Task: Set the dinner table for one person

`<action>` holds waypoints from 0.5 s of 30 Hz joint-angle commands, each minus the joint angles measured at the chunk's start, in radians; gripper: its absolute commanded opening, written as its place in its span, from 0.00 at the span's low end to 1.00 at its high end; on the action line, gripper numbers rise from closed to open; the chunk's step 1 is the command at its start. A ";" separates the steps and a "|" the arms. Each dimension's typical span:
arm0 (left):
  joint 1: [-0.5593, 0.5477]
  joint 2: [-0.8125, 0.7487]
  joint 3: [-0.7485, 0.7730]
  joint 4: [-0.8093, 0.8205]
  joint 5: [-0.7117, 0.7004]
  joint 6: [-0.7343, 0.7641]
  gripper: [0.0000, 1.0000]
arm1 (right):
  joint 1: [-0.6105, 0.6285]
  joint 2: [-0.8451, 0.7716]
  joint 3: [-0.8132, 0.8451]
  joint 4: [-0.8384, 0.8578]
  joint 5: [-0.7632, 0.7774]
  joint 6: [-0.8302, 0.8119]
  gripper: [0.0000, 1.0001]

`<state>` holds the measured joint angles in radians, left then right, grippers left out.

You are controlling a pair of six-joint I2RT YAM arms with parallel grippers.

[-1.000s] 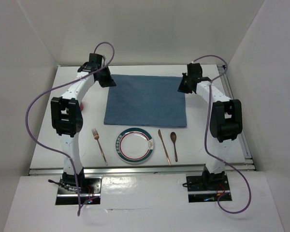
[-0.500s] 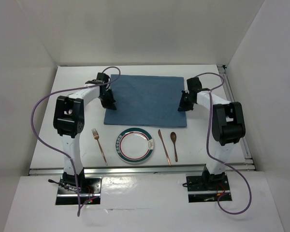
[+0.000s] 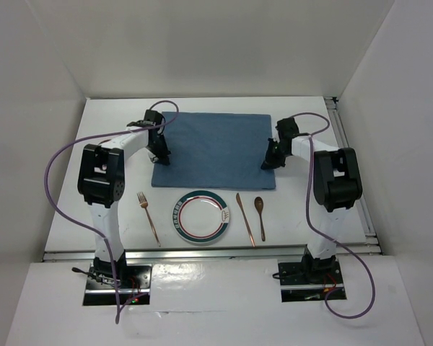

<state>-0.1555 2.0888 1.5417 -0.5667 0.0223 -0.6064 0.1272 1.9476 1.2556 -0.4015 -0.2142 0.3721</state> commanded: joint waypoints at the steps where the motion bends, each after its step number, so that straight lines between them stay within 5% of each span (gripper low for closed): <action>1: 0.007 -0.026 -0.029 -0.077 -0.117 0.007 0.00 | 0.037 0.066 0.004 -0.007 -0.019 -0.013 0.06; 15: 0.007 -0.162 0.110 -0.174 -0.131 0.025 0.00 | 0.084 0.001 0.119 -0.074 0.013 -0.031 0.07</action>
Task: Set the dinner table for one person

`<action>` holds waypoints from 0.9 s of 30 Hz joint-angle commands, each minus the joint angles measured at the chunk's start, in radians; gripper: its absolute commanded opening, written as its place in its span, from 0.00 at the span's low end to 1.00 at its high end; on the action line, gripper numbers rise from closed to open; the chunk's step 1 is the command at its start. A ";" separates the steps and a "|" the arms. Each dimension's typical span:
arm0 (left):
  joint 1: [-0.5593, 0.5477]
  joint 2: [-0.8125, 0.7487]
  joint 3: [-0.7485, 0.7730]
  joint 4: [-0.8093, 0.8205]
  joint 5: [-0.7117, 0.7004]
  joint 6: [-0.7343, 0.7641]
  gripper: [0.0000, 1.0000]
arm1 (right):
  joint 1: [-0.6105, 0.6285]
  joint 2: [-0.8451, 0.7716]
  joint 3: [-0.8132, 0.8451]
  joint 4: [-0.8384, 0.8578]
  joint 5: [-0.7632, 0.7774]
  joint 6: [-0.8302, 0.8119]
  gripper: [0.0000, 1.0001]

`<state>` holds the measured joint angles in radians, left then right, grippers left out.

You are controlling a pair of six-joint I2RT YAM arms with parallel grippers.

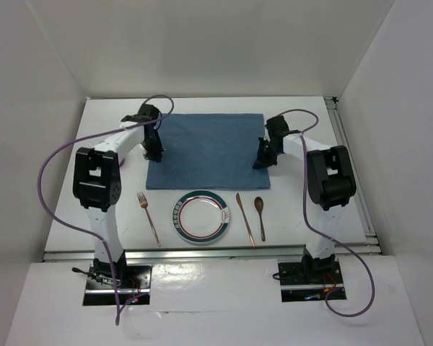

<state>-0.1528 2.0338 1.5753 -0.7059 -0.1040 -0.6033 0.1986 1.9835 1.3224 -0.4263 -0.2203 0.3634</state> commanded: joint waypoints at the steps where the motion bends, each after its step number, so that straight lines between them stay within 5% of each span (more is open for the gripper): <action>1: 0.004 -0.124 0.090 -0.035 0.009 0.022 0.00 | 0.013 -0.069 0.061 -0.049 0.019 -0.023 0.08; 5: 0.004 -0.199 0.185 -0.075 0.021 0.033 0.02 | 0.013 -0.144 0.121 -0.081 0.019 -0.023 0.19; 10: 0.054 -0.277 0.242 -0.116 0.021 0.030 0.13 | 0.022 -0.219 0.143 -0.091 0.019 -0.023 0.46; 14: 0.267 -0.377 0.177 -0.093 0.108 0.002 0.35 | 0.022 -0.272 0.143 -0.100 0.019 -0.023 0.61; 16: 0.338 -0.389 0.120 -0.084 0.158 0.002 0.66 | 0.022 -0.287 0.120 -0.100 0.009 -0.023 0.64; 27: 0.588 -0.339 -0.018 -0.075 0.233 -0.029 0.75 | 0.022 -0.296 0.100 -0.091 -0.021 -0.023 0.68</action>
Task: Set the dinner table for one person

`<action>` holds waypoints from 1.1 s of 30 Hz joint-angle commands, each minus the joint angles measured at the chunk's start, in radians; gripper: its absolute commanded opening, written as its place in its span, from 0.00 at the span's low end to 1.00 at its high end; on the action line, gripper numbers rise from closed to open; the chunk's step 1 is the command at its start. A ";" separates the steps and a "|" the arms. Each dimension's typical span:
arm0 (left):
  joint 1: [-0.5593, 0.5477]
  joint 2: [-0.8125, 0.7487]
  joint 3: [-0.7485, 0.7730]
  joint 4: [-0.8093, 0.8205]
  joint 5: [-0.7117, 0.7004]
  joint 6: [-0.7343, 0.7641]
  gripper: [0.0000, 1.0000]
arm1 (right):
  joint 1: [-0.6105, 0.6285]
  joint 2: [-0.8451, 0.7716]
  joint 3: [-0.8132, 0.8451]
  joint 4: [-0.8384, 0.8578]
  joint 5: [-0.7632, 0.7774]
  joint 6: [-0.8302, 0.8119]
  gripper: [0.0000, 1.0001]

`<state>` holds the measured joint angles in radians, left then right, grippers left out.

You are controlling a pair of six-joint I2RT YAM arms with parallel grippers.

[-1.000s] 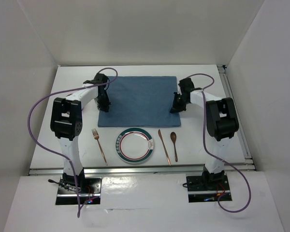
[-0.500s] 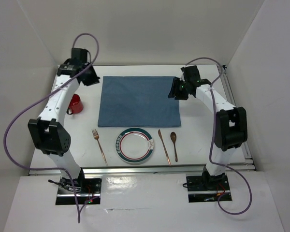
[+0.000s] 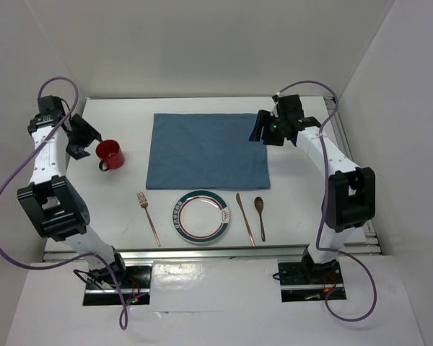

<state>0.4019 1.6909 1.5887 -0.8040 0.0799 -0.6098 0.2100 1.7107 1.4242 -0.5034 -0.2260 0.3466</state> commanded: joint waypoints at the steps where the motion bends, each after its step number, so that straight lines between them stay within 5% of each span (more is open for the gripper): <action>1: 0.034 0.021 -0.042 0.035 0.049 -0.022 0.75 | 0.011 -0.023 -0.002 -0.014 -0.015 -0.006 0.68; 13: 0.046 0.236 0.011 0.085 0.072 0.001 0.62 | 0.002 -0.005 -0.011 -0.023 -0.024 -0.006 0.70; 18: 0.046 0.286 0.033 0.085 0.063 0.001 0.47 | 0.002 0.015 0.012 -0.032 -0.024 -0.015 0.70; 26: 0.046 0.283 0.051 0.097 0.072 0.001 0.03 | 0.002 0.026 0.030 -0.041 -0.024 -0.006 0.70; 33: -0.012 0.162 0.109 0.060 0.130 0.067 0.00 | 0.002 0.026 0.030 -0.041 -0.033 0.003 0.70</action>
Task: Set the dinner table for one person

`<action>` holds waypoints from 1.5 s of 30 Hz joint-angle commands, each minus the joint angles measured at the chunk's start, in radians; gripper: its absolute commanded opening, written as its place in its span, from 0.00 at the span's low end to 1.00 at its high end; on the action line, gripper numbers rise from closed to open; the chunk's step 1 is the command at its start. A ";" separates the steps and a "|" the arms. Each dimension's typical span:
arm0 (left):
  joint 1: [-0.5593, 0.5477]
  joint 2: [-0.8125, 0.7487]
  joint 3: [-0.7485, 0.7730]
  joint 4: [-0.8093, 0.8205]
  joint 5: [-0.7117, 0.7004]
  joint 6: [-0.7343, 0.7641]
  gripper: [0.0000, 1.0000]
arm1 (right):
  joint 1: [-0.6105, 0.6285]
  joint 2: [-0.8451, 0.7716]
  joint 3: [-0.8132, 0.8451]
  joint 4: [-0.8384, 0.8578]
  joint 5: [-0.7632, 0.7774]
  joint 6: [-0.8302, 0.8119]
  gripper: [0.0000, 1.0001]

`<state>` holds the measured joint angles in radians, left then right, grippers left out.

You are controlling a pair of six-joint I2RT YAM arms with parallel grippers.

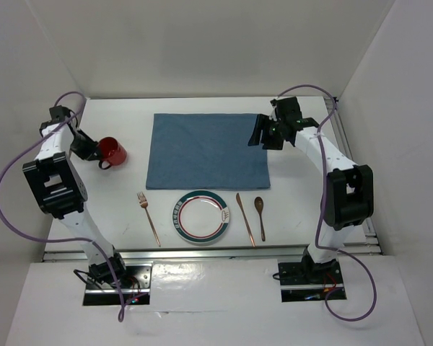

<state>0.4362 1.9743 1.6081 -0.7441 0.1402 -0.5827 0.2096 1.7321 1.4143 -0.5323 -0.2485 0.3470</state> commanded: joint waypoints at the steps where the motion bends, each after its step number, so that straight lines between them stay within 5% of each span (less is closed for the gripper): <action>1: -0.063 -0.135 0.090 0.000 0.079 0.052 0.00 | 0.002 0.004 0.049 -0.023 -0.011 0.003 0.70; 9: -0.388 -0.103 0.277 -0.072 0.007 0.066 0.00 | 0.002 -0.008 0.049 -0.034 -0.002 0.003 0.70; 21: -0.620 0.230 0.786 -0.181 -0.082 -0.002 0.00 | -0.018 -0.078 0.006 -0.063 0.028 -0.006 0.70; 28: -0.651 0.276 0.800 -0.158 -0.131 -0.031 0.00 | -0.038 -0.078 -0.003 -0.063 0.018 -0.016 0.70; 45: -0.873 0.394 0.883 -0.014 0.015 -0.141 0.00 | -0.058 -0.088 0.034 -0.046 -0.026 -0.005 0.68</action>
<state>-0.3977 2.3932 2.4313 -0.8433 0.0883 -0.6865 0.1581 1.7039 1.4139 -0.5888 -0.2775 0.3428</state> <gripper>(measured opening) 0.225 0.685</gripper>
